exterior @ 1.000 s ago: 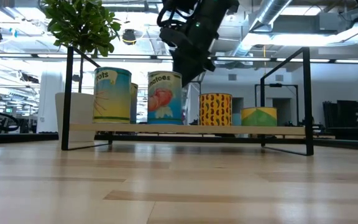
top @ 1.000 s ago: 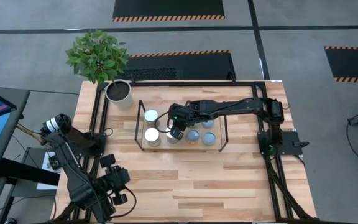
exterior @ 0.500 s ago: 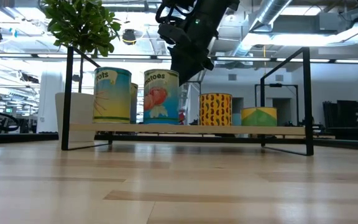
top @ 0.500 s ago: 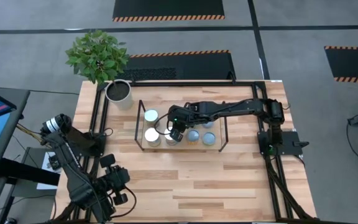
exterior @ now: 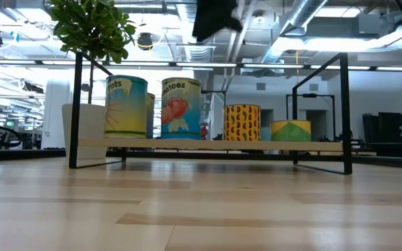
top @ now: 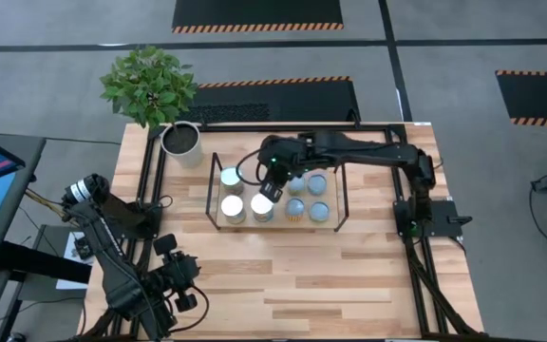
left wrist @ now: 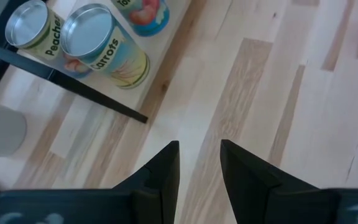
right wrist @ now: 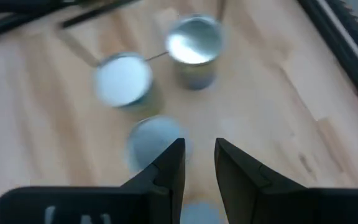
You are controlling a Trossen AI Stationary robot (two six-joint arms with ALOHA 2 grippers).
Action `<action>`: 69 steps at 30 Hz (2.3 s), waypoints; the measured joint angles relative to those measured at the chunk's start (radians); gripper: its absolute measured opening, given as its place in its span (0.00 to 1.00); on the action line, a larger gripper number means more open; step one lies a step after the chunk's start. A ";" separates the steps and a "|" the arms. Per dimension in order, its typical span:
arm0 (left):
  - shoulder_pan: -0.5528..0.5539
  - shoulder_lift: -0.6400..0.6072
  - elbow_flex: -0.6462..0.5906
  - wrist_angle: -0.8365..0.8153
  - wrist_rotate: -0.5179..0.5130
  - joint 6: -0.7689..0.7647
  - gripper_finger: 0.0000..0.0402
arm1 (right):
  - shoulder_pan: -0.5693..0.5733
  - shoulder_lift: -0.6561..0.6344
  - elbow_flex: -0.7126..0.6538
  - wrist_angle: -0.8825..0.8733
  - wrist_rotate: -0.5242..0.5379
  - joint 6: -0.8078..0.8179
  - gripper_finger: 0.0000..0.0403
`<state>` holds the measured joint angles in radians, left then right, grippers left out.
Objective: Pick and place cans onto a shelf
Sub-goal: Return to Home Position
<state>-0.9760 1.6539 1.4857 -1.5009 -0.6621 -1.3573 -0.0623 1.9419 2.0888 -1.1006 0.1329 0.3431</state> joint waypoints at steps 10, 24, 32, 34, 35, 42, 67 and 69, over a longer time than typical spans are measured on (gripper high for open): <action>0.000 0.000 0.000 0.012 0.004 -0.017 0.26 | 0.233 -0.021 0.258 -0.282 -0.084 0.102 0.28; 0.000 0.000 0.000 0.119 0.283 -0.026 0.26 | 0.591 -0.052 0.256 -0.416 0.014 0.217 0.28; 0.005 0.000 -0.001 0.171 0.364 -0.040 0.26 | 0.742 -0.069 0.256 -0.438 0.107 0.211 0.28; 0.005 0.000 0.000 0.197 0.350 -0.052 0.26 | 0.801 -0.072 0.257 -0.436 0.229 0.235 0.28; 0.005 0.000 -0.001 0.221 0.331 -0.050 0.26 | 0.833 -0.069 0.256 -0.436 0.300 0.251 0.28; 0.005 0.000 0.000 0.471 0.154 0.251 0.26 | 1.005 -0.067 0.142 -0.231 0.492 0.227 0.28; 0.035 0.000 -0.012 0.925 0.139 0.779 0.26 | 0.952 -0.206 -0.665 0.869 0.194 -0.037 0.28; 0.051 0.000 -0.060 1.068 0.173 0.847 0.26 | 0.935 -0.233 -0.772 1.049 0.135 -0.061 0.28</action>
<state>-0.9254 1.6540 1.4256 -0.4326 -0.4887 -0.5105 0.8731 1.7090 1.3167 -0.0516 0.2674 0.2820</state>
